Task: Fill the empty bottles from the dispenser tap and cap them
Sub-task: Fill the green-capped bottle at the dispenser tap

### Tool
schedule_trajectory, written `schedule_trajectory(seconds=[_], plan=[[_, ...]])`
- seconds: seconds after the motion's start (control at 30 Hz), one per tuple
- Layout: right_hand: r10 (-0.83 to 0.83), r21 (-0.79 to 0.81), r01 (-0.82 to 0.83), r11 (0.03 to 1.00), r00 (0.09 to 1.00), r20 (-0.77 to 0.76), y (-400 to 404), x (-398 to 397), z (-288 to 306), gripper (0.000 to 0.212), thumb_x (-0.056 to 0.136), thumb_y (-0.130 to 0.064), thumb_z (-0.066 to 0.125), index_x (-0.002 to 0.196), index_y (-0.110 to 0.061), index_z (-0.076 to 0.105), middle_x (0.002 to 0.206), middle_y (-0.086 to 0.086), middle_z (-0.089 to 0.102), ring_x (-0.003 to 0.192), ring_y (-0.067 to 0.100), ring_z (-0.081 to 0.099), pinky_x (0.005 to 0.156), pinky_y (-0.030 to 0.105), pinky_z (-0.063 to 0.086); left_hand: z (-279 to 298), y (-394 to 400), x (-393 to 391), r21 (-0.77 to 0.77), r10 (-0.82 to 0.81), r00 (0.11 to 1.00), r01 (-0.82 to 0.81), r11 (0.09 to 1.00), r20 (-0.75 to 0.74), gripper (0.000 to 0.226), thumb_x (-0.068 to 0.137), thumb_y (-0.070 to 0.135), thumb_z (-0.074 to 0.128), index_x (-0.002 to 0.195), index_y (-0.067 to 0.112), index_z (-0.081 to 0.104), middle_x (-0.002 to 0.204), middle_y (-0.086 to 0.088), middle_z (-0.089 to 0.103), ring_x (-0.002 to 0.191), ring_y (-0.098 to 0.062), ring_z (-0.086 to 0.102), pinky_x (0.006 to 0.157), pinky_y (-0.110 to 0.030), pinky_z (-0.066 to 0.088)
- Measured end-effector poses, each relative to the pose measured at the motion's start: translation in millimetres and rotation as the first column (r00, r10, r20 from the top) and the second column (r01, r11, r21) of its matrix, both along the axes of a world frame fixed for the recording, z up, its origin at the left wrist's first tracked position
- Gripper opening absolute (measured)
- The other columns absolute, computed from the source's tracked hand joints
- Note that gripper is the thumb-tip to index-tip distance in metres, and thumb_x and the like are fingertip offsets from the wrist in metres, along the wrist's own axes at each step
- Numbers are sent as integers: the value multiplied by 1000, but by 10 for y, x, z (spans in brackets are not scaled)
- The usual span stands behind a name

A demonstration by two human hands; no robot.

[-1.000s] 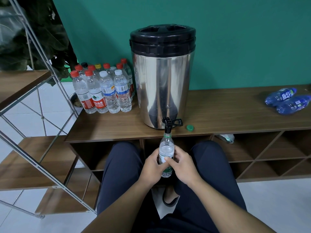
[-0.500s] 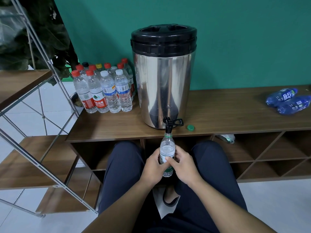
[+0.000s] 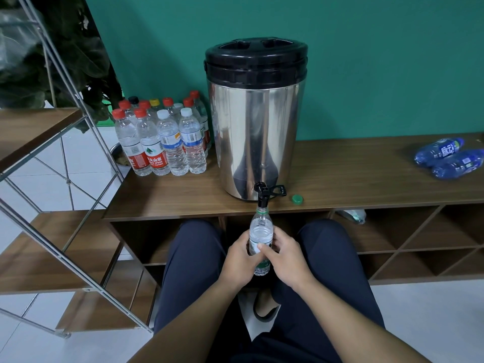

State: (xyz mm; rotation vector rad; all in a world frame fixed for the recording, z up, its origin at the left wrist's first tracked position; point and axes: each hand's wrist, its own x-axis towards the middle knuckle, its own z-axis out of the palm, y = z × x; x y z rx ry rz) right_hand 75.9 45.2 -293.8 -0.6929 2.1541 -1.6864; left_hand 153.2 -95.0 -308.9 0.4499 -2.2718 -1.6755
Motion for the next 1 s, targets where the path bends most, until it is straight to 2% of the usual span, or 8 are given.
schedule_trajectory(seconds=[0.2,0.4,0.6,1.0], plan=[[-4,14,4,1000,1000,-3,-1,0,5,50,99,-10,78,142,-33,69,126,-15,81,122,8,75,111,46,59,-11,4,-14,-1,14,1000,-14,1000,2,50,95,12,82,141,29,70,122,14,79,114,-3,74,98,-21,57],[-12,19,12,1000,1000,-4,-5,-19,-4,49,99,-11,79,142,-32,69,125,-15,81,121,8,76,111,47,59,-19,-15,-69,7,18,1000,-18,1000,24,45,94,15,85,134,29,71,116,10,80,108,-4,75,94,-24,60],[-11,20,11,1000,1000,6,-14,-32,-5,49,100,-9,79,143,-31,69,125,-15,81,121,7,75,110,44,60,-31,-26,-80,2,28,999,-28,1000,24,45,94,13,85,134,27,71,115,10,79,107,-3,75,89,-17,57],[-16,13,15,1000,999,30,-34,-39,-16,49,100,-6,78,141,-30,69,126,-13,81,122,7,75,111,44,59,-44,-21,-102,-6,44,999,-44,999,28,48,93,11,86,135,27,69,115,10,79,105,-1,75,90,-17,57]])
